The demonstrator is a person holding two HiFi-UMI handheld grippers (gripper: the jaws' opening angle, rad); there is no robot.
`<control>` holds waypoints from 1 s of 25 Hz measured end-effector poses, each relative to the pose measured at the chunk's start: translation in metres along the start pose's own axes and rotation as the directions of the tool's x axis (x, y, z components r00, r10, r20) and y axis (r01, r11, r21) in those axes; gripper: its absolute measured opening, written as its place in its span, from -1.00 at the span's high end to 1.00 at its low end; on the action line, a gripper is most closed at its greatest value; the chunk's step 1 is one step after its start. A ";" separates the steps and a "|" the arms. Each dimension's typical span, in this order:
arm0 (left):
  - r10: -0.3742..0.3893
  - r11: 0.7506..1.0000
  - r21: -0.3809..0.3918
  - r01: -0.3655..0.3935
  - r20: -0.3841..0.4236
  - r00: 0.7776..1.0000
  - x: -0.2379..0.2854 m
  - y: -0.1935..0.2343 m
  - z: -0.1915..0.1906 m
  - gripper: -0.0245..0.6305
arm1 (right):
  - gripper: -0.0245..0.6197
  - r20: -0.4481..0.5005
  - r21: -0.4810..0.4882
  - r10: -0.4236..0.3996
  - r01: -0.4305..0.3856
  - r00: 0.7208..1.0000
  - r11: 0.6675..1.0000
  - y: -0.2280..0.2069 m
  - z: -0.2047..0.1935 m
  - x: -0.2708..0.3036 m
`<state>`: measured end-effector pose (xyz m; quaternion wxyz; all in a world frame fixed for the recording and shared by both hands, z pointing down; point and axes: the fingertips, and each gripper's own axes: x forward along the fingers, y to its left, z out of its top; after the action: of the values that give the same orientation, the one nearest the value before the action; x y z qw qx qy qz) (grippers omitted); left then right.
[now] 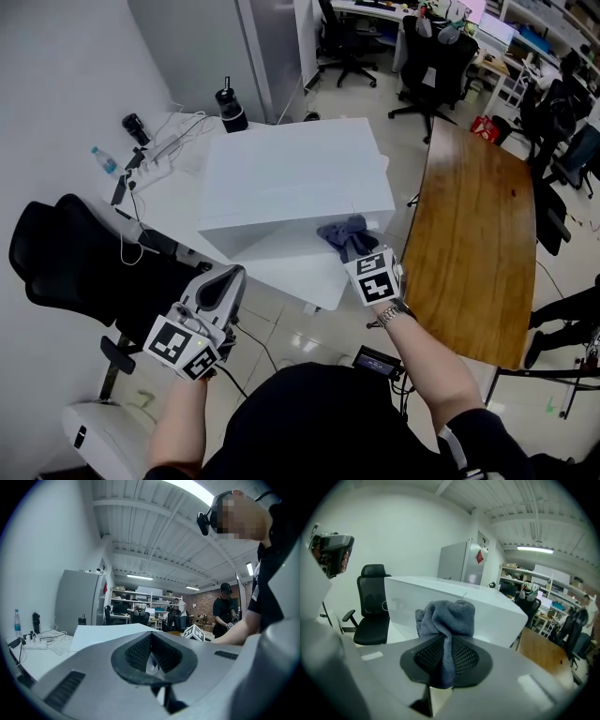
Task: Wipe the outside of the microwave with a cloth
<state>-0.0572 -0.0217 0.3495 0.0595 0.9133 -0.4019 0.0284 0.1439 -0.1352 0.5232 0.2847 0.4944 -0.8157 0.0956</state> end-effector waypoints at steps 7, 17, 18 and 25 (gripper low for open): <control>-0.004 1.000 0.003 0.004 0.003 1.000 0.012 -0.026 0.002 0.91 | 0.77 0.009 -0.009 0.006 -0.006 1.000 1.000 -0.017 -0.009 -0.020; 0.014 1.000 -0.008 -0.014 0.008 1.000 0.018 -0.057 -0.002 0.91 | 0.77 0.024 -0.012 -0.005 0.005 1.000 1.000 -0.045 -0.016 -0.045; 0.015 1.000 -0.010 -0.015 0.008 1.000 0.018 -0.061 -0.002 0.91 | 0.77 0.028 -0.011 -0.006 0.007 1.000 1.000 -0.048 -0.016 -0.049; 0.003 1.000 -0.021 -0.003 0.006 1.000 0.029 -0.089 -0.009 0.91 | 0.77 0.081 -0.006 -0.002 0.002 0.997 1.000 -0.060 -0.013 -0.081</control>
<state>0.0278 0.0178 0.3532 0.0679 0.9122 -0.4036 0.0218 0.2283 -0.0979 0.4809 0.2532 0.4979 -0.8263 0.0729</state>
